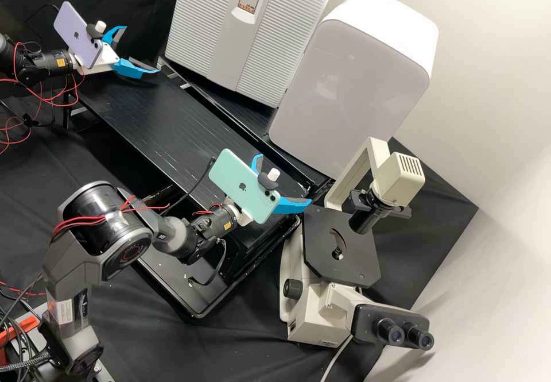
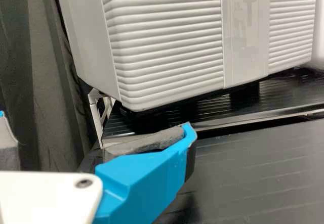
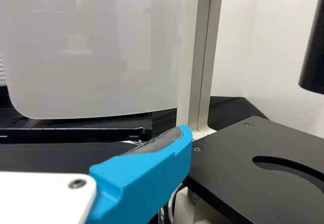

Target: Place the petri dish on the microscope

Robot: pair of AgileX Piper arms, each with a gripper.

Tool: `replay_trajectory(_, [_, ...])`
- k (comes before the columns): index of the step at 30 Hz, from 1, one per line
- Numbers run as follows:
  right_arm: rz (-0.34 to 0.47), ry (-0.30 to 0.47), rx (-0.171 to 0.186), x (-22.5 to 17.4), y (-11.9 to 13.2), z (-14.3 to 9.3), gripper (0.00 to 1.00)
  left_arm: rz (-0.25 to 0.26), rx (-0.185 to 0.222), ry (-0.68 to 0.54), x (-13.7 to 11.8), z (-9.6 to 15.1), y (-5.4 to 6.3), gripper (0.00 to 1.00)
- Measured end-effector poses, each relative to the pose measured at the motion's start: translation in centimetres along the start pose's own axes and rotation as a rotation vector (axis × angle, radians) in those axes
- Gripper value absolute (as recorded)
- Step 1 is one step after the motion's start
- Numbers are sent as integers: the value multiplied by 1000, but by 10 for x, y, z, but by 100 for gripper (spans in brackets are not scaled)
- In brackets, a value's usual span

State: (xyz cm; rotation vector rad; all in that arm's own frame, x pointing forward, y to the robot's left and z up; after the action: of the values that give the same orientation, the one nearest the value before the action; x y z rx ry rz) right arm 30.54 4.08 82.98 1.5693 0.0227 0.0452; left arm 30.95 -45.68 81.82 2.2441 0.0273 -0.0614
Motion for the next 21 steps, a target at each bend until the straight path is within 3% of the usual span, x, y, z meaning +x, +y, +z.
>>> replay_trajectory(15, [1, 1, 0, -10, 1, -2, 100, 0, 0, 0, 0, 0, 0, 100])
replay_trajectory(21, [35, 59, 1, -31, 5, -12, 100, 0, 0, 0, 0, 0, 0, 100])
